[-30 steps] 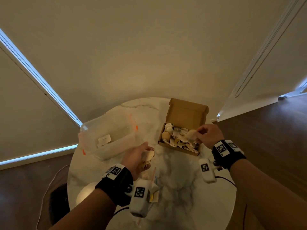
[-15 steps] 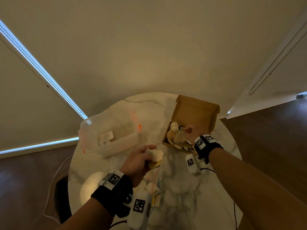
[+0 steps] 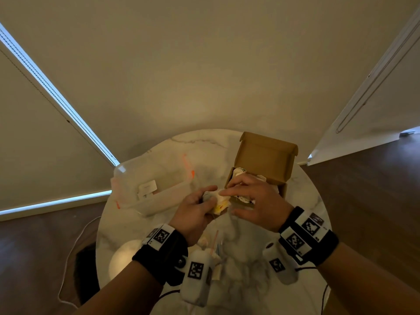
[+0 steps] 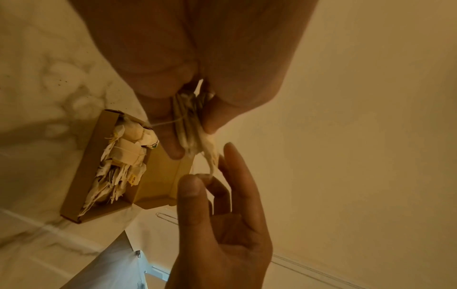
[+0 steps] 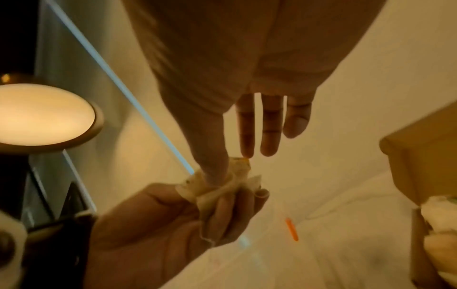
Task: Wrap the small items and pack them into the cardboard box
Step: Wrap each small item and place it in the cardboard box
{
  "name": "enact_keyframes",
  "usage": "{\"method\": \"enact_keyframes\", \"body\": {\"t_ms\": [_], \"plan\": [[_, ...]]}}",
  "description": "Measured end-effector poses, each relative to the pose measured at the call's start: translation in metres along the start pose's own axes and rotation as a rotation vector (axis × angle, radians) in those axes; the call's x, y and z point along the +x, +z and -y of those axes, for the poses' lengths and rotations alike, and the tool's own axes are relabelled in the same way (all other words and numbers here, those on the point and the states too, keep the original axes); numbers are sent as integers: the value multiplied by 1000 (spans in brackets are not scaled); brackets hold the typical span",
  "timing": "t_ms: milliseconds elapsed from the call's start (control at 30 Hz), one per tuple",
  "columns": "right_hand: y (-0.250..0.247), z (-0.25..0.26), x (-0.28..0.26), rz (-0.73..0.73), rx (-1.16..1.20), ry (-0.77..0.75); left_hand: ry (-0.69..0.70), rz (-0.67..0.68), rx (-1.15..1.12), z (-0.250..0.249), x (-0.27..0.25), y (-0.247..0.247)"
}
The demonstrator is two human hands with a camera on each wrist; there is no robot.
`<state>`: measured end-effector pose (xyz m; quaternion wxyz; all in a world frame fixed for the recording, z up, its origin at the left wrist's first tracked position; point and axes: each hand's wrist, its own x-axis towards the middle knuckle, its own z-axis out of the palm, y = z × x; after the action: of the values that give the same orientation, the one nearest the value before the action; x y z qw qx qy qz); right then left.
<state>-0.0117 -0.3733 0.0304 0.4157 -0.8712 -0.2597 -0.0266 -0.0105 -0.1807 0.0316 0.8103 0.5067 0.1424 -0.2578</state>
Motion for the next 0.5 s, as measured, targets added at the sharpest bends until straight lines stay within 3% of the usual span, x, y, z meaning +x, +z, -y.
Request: {"method": "enact_keyframes", "body": {"t_ms": [100,200,500], "plan": [[1,3,0,-73,0,-61,-28,50,-18,0,-6,3],[-2,10,1,-158,45,-30,-34,79,-58,-1,-11,4],[-3,14,-3,-110,24,55,-46,90,-106,1,-17,0]]}}
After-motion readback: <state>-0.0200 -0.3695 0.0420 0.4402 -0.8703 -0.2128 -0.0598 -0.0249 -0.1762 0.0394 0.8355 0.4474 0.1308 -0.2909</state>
